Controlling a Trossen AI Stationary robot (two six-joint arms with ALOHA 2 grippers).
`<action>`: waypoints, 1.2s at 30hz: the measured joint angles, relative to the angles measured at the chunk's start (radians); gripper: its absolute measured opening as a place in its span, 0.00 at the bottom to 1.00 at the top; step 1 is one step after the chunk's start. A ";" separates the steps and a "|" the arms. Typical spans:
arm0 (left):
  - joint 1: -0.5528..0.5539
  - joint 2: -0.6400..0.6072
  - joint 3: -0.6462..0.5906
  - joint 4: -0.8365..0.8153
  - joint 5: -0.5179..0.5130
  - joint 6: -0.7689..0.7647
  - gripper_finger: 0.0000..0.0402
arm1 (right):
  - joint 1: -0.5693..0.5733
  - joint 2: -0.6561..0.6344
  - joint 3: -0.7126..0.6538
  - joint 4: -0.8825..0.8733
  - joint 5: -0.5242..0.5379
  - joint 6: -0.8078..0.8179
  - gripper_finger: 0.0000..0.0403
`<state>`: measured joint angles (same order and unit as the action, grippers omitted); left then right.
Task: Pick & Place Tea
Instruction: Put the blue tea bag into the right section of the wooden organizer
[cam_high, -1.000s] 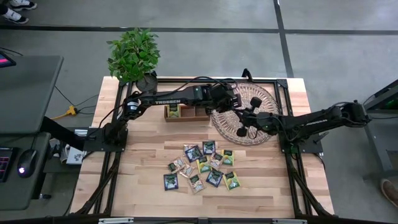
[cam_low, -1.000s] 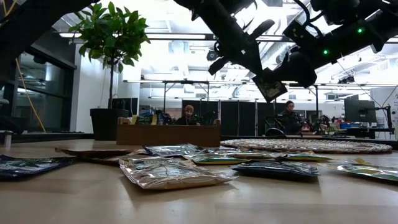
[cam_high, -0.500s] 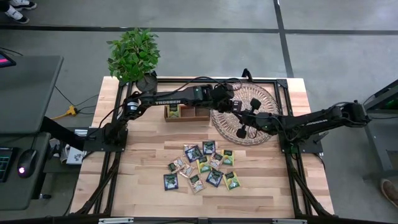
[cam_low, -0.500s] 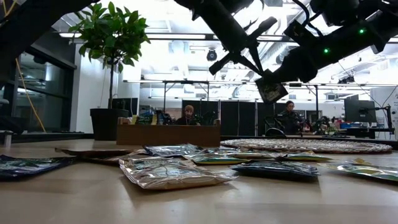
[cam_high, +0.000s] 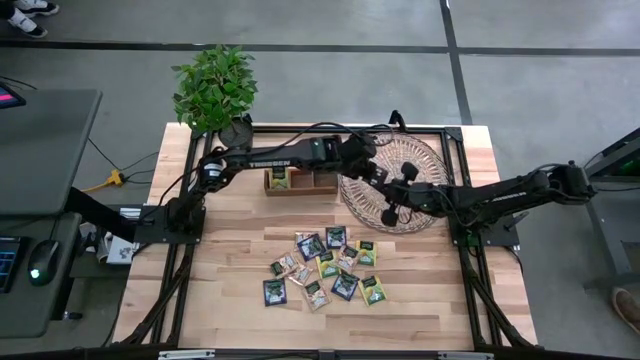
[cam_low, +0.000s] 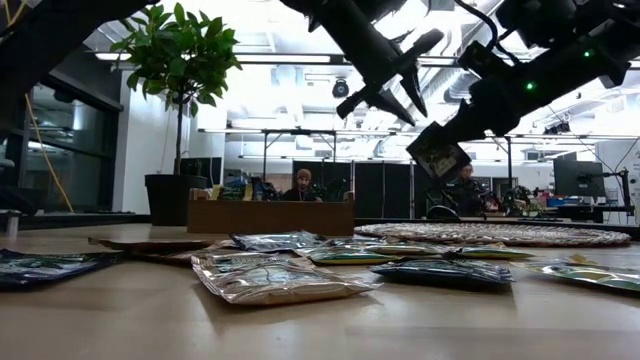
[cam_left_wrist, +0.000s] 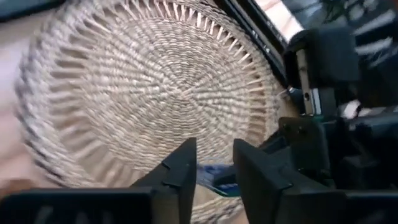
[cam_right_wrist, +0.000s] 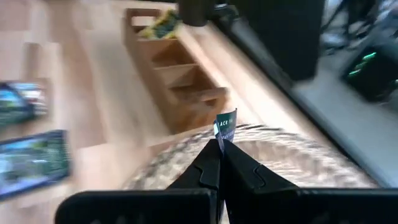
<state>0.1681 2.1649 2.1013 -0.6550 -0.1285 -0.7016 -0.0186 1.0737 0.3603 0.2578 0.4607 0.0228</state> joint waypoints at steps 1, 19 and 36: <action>0.001 -0.015 0.000 -0.013 -0.012 0.045 0.28 | -0.001 0.000 0.000 -0.001 -0.029 0.021 0.00; -0.020 -0.220 -0.266 -0.006 -0.066 0.345 0.29 | -0.120 0.018 0.000 0.144 -0.432 0.075 0.00; -0.201 -0.886 -1.241 0.726 -0.227 0.102 0.29 | -0.269 0.379 0.016 0.618 -0.655 0.109 0.00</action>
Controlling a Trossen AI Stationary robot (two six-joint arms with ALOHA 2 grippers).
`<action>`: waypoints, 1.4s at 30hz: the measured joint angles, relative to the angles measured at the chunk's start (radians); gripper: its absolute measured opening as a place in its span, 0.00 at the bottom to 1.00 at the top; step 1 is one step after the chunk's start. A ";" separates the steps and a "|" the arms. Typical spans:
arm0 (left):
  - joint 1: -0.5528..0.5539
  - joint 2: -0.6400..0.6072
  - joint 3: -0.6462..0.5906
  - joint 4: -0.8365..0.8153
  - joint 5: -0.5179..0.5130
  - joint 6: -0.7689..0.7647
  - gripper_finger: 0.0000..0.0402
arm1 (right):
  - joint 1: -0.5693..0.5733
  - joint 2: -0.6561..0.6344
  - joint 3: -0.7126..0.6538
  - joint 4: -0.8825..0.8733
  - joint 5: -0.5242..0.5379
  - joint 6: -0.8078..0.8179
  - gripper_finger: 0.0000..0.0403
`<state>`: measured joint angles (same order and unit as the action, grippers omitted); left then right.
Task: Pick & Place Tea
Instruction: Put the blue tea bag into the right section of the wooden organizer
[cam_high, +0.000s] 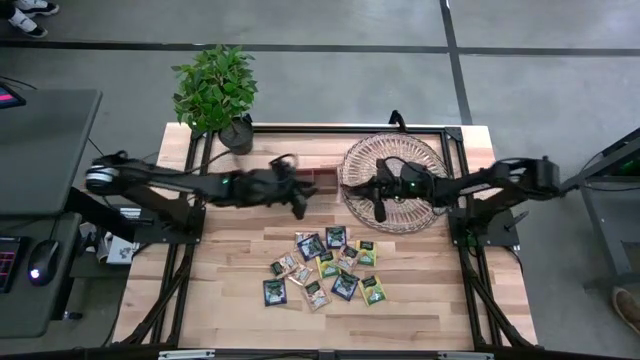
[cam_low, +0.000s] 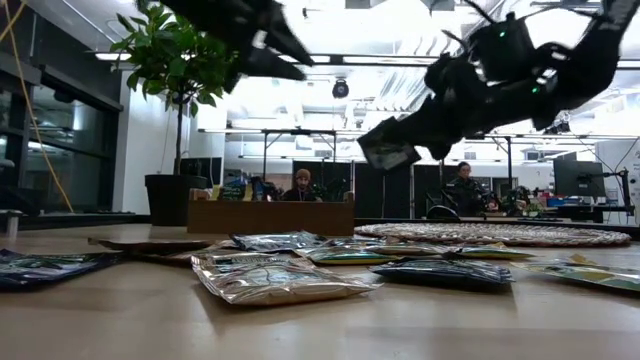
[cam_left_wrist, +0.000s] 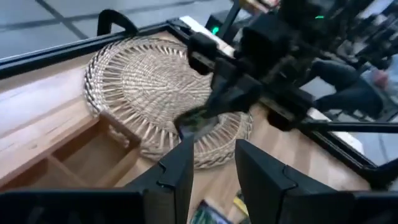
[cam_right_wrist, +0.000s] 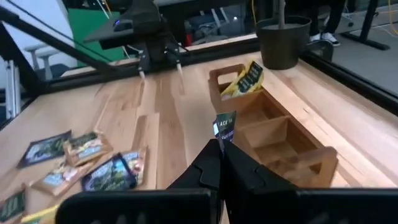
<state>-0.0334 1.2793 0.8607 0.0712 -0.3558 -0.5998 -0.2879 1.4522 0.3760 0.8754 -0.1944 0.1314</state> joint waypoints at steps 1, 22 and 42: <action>-0.013 -0.031 -0.036 0.034 -0.014 0.001 0.29 | -0.009 0.031 0.018 0.019 -0.012 0.001 0.00; -0.059 -0.520 -0.456 0.113 0.009 -0.007 0.29 | -0.153 0.407 0.446 -0.025 -0.142 0.052 0.00; -0.059 -0.646 -0.531 0.105 0.100 -0.006 0.29 | -0.166 0.459 0.475 -0.116 -0.037 0.053 0.00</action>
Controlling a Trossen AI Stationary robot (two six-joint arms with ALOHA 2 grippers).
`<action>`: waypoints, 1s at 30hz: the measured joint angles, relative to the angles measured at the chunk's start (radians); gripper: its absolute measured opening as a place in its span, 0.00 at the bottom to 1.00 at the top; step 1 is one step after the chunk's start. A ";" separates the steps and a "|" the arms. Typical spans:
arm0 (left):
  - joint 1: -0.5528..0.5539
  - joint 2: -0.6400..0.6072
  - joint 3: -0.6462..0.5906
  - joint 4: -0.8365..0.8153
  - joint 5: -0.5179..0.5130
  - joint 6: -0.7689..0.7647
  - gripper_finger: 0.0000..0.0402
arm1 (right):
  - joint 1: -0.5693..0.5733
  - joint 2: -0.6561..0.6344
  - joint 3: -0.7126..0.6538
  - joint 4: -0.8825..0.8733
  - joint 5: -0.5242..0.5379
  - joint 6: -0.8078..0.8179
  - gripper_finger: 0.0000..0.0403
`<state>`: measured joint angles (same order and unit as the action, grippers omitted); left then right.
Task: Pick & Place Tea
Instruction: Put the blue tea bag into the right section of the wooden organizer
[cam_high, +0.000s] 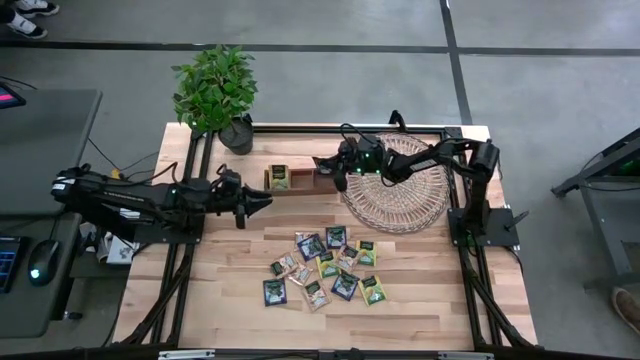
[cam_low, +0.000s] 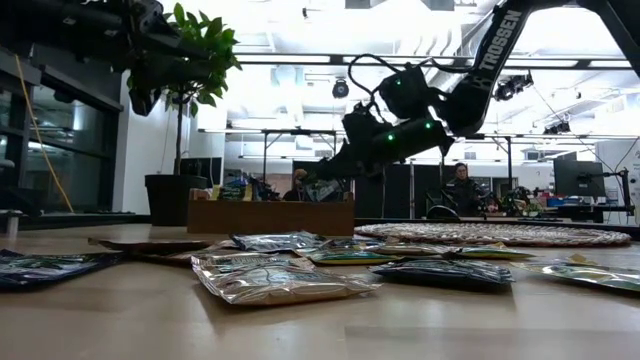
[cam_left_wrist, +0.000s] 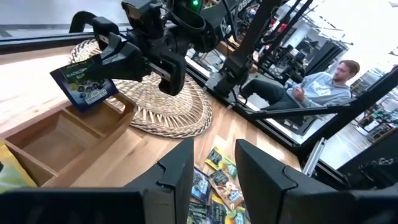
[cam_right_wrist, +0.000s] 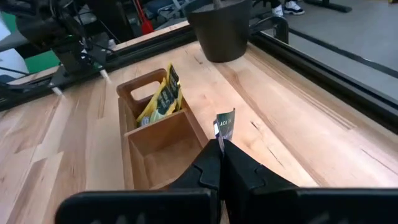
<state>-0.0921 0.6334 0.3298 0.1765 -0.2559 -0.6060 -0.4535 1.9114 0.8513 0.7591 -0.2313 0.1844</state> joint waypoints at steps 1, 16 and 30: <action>0.000 0.000 0.000 0.000 0.001 0.000 0.29 | 0.001 0.000 0.000 0.000 -0.001 0.000 0.00; 0.000 0.000 0.000 0.000 0.019 0.003 0.29 | 0.007 0.000 0.000 -0.059 -0.002 -0.002 0.12; 0.000 0.000 0.001 0.000 0.020 -0.001 0.29 | -0.004 -0.046 -0.001 -0.068 0.021 -0.007 0.24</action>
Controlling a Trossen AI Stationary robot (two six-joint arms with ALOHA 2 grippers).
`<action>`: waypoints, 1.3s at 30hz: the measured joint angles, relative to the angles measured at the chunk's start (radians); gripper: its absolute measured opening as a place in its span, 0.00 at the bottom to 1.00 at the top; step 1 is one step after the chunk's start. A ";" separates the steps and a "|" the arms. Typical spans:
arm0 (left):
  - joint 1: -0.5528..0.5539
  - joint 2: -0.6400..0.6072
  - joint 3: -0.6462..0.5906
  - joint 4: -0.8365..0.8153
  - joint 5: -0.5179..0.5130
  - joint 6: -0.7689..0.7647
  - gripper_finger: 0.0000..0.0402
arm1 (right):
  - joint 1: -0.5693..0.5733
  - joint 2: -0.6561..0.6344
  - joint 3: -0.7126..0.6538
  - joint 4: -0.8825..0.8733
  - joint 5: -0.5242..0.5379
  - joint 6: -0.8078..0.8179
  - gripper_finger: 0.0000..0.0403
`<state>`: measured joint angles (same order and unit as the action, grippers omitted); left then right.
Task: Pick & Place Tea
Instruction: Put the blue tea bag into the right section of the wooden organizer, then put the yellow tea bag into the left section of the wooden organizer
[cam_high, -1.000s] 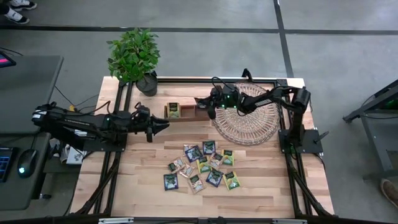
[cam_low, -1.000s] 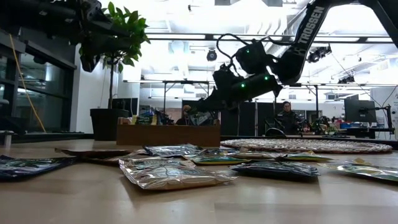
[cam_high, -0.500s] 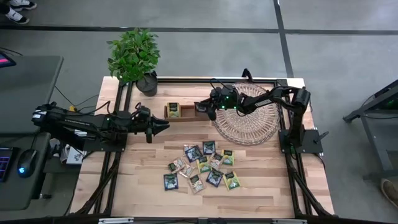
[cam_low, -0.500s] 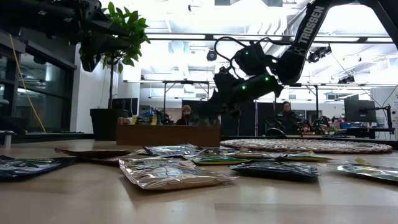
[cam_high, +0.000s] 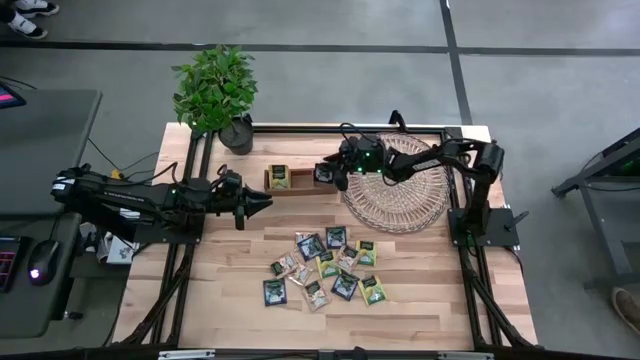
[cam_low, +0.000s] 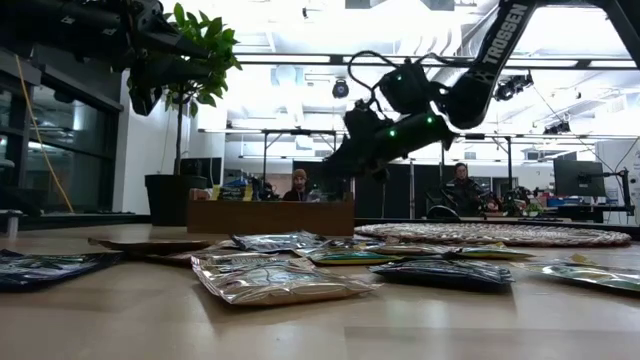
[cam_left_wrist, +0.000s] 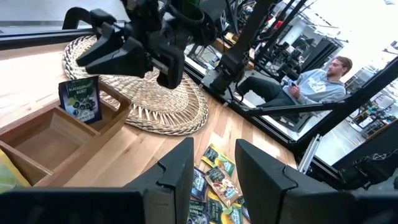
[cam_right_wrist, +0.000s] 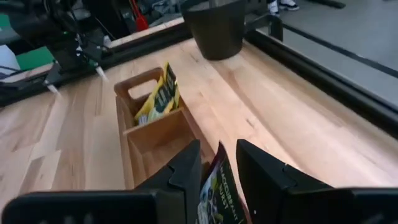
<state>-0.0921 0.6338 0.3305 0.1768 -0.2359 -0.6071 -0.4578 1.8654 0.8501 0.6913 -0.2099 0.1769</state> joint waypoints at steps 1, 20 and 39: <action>0.000 0.000 0.000 0.000 0.000 0.000 0.29 | -0.001 -0.009 0.000 -0.007 -0.001 -0.001 0.24; 0.000 0.000 0.000 0.000 0.013 0.000 0.29 | 0.014 -0.427 0.000 -0.911 -0.161 -0.057 0.25; 0.000 0.001 0.000 0.000 0.066 0.010 0.29 | 0.388 -0.427 -0.032 -1.156 0.019 -0.084 0.42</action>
<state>-0.0921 0.6346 0.3309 0.1772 -0.1703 -0.5970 -0.0702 1.4387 0.8182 -0.4643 -0.1914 0.0929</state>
